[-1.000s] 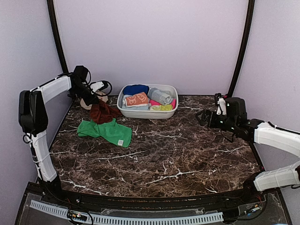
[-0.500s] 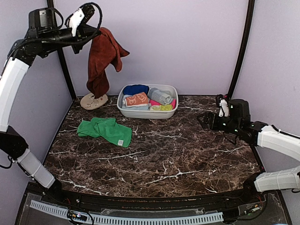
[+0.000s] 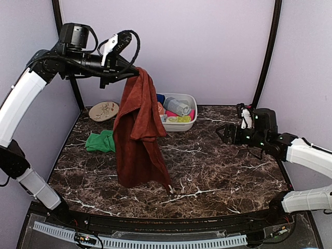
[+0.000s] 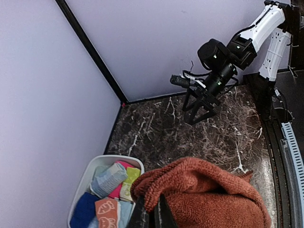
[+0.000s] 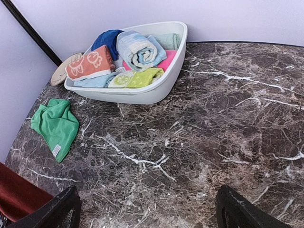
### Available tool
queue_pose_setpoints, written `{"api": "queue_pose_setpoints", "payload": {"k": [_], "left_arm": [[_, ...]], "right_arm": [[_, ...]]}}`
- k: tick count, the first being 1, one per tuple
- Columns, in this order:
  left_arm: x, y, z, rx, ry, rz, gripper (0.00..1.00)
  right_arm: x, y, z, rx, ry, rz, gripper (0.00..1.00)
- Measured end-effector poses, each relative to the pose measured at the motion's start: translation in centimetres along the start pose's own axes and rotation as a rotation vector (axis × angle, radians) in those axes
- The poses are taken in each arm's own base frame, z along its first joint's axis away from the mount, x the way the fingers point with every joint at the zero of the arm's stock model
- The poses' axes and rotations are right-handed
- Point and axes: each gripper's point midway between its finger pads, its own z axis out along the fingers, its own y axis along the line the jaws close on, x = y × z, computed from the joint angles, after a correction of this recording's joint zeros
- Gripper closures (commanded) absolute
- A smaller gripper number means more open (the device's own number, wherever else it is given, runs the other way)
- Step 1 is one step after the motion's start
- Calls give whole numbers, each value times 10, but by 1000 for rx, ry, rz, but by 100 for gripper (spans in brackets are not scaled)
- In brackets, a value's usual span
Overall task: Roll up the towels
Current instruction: Place the towel at the center of the board.
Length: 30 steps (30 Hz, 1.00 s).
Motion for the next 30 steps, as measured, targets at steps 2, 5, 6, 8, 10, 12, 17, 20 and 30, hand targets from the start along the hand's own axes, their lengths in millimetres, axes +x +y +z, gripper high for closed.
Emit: {"api": "queue_pose_setpoints", "payload": {"k": [2,5,6,8,10,12,17,20,30], "left_arm": [[20,-6,15,46,38,-51,100],[38,-13,30,93,74,-107,100],[40,-16,33,107,79,-117,100],[43,-27,40,146,84,-134,100],[45,-42,48,191,89,-145,100],[49,-56,57,237,99,-154,100],[62,-95,105,372,141,-162,100],[74,-112,148,431,176,-158,56],[160,-122,210,407,392,-183,7]], "right_arm": [[1,7,-1,-17,4,-12,5],[4,23,-2,-56,21,-41,6],[5,28,-2,-70,27,-50,7],[6,40,-2,-97,39,-68,8],[6,47,0,-112,48,-82,9],[6,51,1,-117,55,-91,10],[7,49,2,-105,60,-92,13],[7,47,2,-90,61,-91,13],[-1,31,-17,-1,9,-84,15]]}}
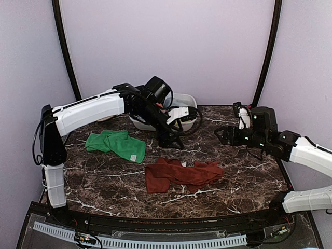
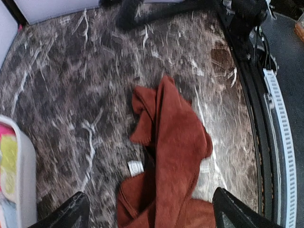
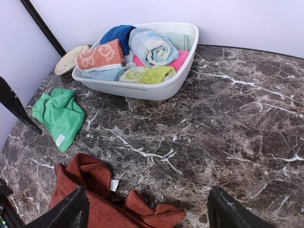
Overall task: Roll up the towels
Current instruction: Place the towel at the center of the board, then adjust the towel at the center of the board.
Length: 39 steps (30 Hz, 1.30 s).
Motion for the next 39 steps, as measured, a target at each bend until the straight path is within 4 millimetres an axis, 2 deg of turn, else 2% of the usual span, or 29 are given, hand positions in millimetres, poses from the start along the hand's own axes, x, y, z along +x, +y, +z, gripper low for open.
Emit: {"api": "queue_pose_setpoints", "payload": {"k": [1,6,8,11,15,21,26,31,34,36,39], "left_arm": [[16,0,0,2,24,-24,7],[124,-14,-21,-3,178,-190,9],[152,-27,-28,-2,214,-232,10],[179,-57,-27,26,249,-276,11],[195,-65,-13,33,276,-322,15],[212,-46,16,4,322,-401,29],[236,-35,34,-37,386,-477,31],[238,-31,36,-53,381,-522,47],[235,-31,37,-49,367,-540,50],[234,-28,38,-58,360,-539,59],[234,-20,42,-79,362,-531,87]], "right_arm": [[2,-2,0,9,6,-3,15],[13,-7,6,34,51,-18,16],[18,-9,10,41,73,-23,16],[27,-12,16,53,108,-31,16],[33,-13,21,62,137,-36,17],[29,-11,21,57,132,-34,18],[29,-11,20,56,135,-26,19],[30,-10,20,51,139,-23,21],[30,-9,20,44,141,-20,22],[31,-7,20,36,144,-20,23],[32,-5,21,26,149,-21,23]]}}
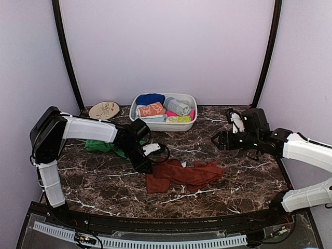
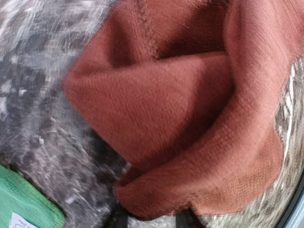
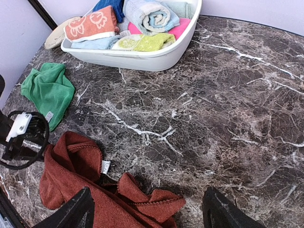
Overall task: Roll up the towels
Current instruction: Adjust the towel at the center of the board.
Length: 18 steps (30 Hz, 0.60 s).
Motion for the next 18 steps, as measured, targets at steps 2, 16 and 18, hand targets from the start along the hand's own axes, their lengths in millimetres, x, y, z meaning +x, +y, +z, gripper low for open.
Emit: {"api": "queue_pose_setpoints", "payload": {"k": [2,16,18], "left_arm": [[-9,5,1,-13,-10,26,98],[-107,39,-49,-164,-206,184,34],[-95,40,-42,-151,-175,170,34]], "right_arm": [[1,2,1,-6,6,-2,23],[28,27,7,-45,84,-62,24],[30,26,8,-40,86,-59,24]]}}
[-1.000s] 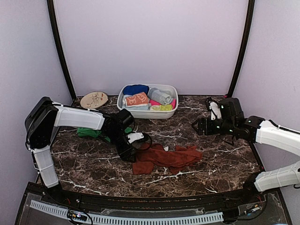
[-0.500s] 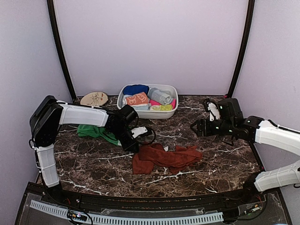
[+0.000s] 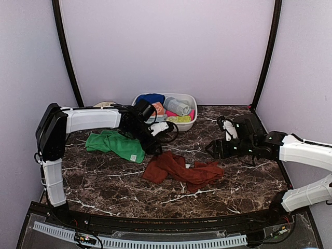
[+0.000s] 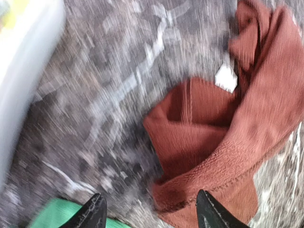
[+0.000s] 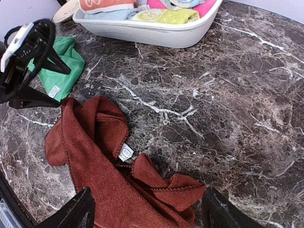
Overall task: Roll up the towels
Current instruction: Adjust the towel at the center of the board, then pick up the towel from the center of the board.
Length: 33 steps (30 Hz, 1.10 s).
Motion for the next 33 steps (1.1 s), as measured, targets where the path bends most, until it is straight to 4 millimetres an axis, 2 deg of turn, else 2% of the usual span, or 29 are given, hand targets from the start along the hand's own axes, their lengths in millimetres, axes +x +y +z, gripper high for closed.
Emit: {"api": "queue_pose_setpoints", "payload": {"k": [2,6,9,11,16,22,28,33], "left_arm": [[22,-3,7,25,46,-32,35],[80,-16,16,115,164,-151,33],[104,-22,9,152,195,-216,33],[107,-25,0,168,184,-241,36],[95,-35,-8,208,141,-259,42],[101,-49,-4,255,152,-276,48],[112,-54,8,277,194,-293,54],[108,-61,12,300,189,-287,59]], "right_arm": [[3,-2,0,8,3,6,24],[5,-3,-1,13,1,13,24],[4,-3,-3,11,-4,16,24],[5,-3,-3,11,-4,15,24],[5,-3,-3,11,-3,16,27],[11,-2,-3,13,19,10,28],[15,0,-3,15,33,3,28],[17,0,-3,18,38,11,29]]}}
